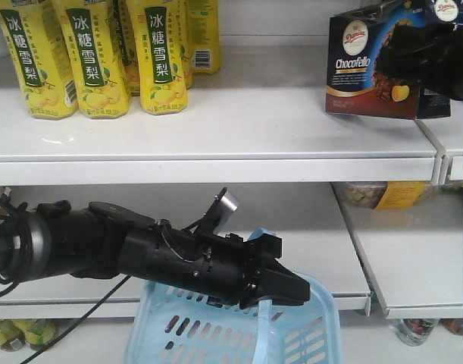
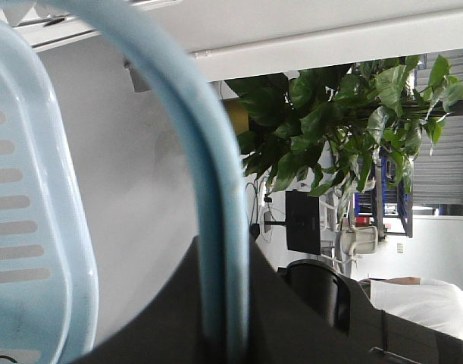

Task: Left arm holds basket, right arm returns cookies
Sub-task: 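Place the cookie box on the upper shelf and open the right gripper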

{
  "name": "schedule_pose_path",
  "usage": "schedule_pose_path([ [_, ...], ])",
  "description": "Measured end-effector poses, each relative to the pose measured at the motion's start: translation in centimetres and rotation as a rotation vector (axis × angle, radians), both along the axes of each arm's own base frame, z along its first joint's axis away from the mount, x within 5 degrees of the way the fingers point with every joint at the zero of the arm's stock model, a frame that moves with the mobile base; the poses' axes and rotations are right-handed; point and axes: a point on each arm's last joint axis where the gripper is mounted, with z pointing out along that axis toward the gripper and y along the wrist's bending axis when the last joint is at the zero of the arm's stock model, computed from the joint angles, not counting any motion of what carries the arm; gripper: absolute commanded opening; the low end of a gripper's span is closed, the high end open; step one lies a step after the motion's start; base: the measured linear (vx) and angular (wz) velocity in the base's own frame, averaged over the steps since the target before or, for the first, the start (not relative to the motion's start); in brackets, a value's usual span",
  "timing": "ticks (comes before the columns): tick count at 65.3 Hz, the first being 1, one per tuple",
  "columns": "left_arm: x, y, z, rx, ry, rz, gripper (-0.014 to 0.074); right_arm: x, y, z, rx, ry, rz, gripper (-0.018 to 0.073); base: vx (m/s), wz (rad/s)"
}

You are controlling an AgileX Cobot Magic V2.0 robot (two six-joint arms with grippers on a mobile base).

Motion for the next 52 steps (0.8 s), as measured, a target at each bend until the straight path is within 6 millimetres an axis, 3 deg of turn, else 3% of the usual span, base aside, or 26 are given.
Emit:
schedule_pose_path([
  [27, 0.0, 0.0, 0.0, 0.0, 0.0, 0.0, -0.0006, 5.1, 0.7, -4.7, -0.073, 0.104, 0.01, 0.0244, 0.0, 0.0],
  [52, 0.0, 0.0, 0.0, 0.0, 0.0, 0.0, -0.0006, 7.7, 1.1, -5.2, -0.087, 0.141, 0.0, 0.0285, 0.0, 0.0],
])
